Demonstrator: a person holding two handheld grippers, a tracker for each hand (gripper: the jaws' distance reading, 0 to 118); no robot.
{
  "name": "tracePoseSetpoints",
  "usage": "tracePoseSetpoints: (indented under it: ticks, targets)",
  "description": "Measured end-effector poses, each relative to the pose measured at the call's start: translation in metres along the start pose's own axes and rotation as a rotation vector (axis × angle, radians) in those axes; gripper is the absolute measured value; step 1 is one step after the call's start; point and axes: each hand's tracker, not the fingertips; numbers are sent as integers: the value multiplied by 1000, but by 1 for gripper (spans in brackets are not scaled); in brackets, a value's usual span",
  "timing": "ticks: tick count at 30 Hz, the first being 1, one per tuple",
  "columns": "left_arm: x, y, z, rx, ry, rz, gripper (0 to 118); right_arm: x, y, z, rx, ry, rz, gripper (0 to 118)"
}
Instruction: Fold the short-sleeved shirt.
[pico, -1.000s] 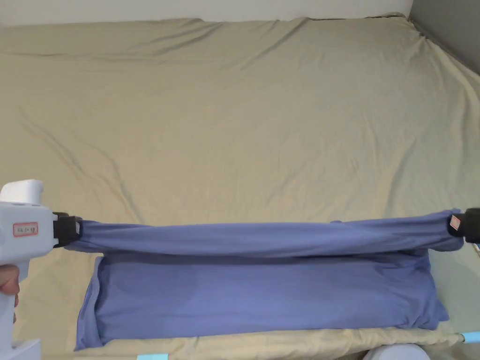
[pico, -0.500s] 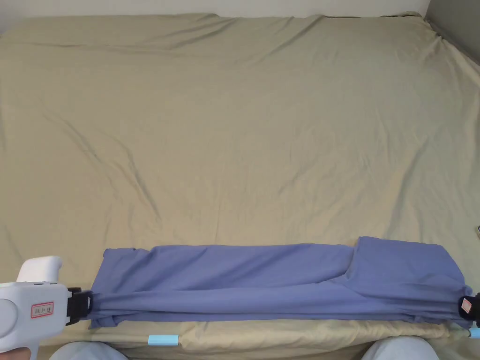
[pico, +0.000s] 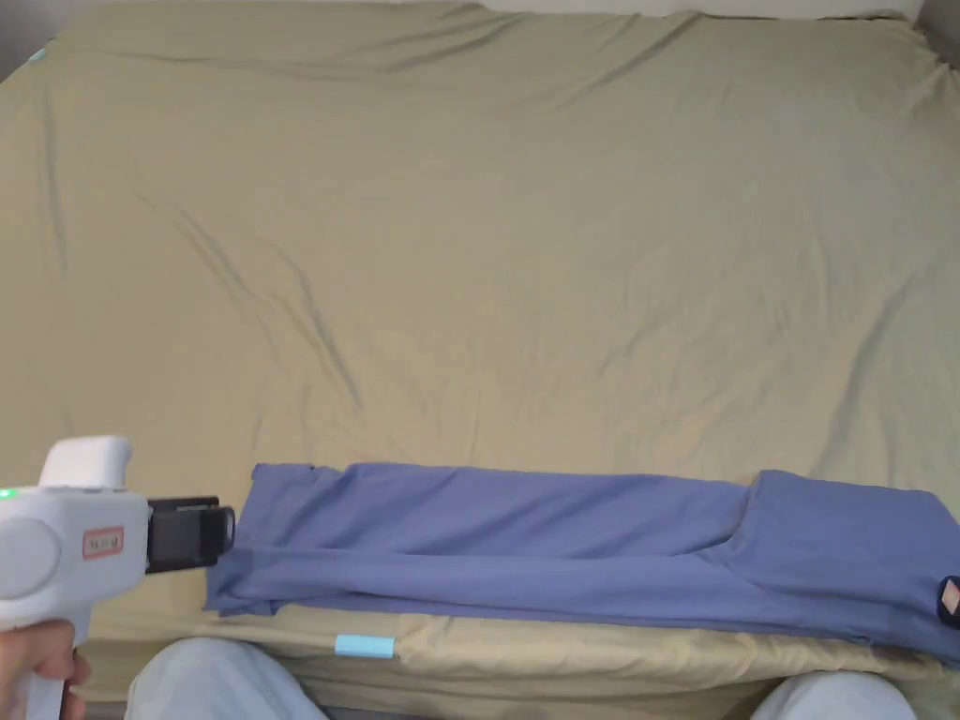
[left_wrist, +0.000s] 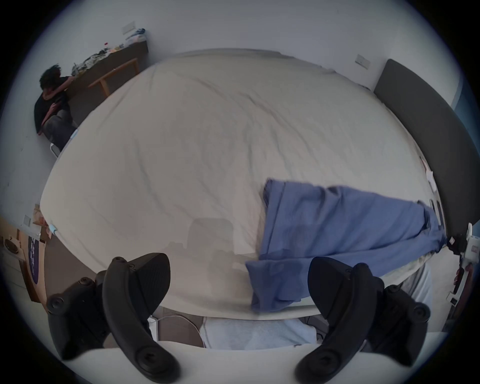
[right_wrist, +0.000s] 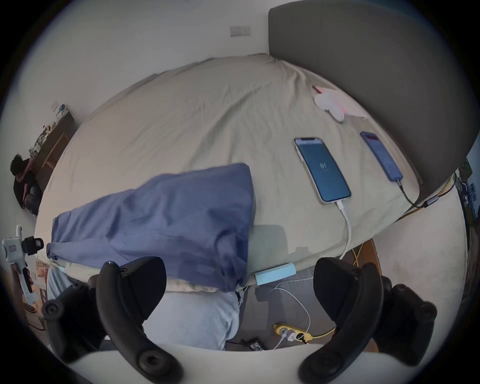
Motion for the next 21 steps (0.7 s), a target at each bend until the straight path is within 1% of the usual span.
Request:
tracePoseSetpoints:
  ticks: [1, 2, 3, 4, 5, 6, 7, 8, 10, 12, 13, 14, 16, 19, 20, 21]
  targets:
    - [-3, 2, 7, 31, -9, 35, 106, -7, -1, 6, 27, 20, -6, 113]
    - [-7, 4, 14, 59, -44, 52, 106, -15, -1, 12, 52, 42, 7, 113]
    - [-11, 5, 18, 85, -100, 55, 85, -21, 1, 13, 71, 53, 13, 92]
    - [-14, 5, 17, 96, -139, 77, 36, -29, 1, 13, 85, 52, 19, 52]
    - [-14, 3, 10, 102, -143, 91, 2, -38, 0, 12, 104, 43, 31, 9]
    - [-17, 2, 4, 68, -151, 105, 2, -43, -1, 13, 108, 41, 32, 9]
    - [-17, 1, -1, 46, -168, 97, 1, -46, 2, 9, 93, 62, 39, 9]
    - [-22, 7, -2, 40, -189, 96, 1, -50, 4, 6, 89, 92, 29, 9]
    - [-27, 9, -16, -11, -307, 138, 2, -56, 6, 3, 89, 105, 28, 9]
    - [-40, 15, -37, -74, -485, 209, 1, -70, 8, 3, 89, 96, 55, 8]
    - [-44, 16, -46, -88, -507, 235, 1, -74, 8, 2, 91, 97, 60, 9]
    - [-47, 18, -54, -92, -512, 238, 2, -78, 9, 1, 87, 96, 64, 9]
    - [-45, 21, -62, -78, -461, 239, 2, -82, 10, 5, 86, 99, 62, 9]
    - [-45, 24, -70, -93, -455, 225, 4, -85, 12, 7, 82, 98, 56, 9]
    - [-47, 27, -72, -100, -470, 214, 6, -85, 13, 7, 83, 91, 54, 9]
    - [-46, 28, -73, -109, -479, 204, 9, -85, 13, 7, 82, 85, 51, 9]
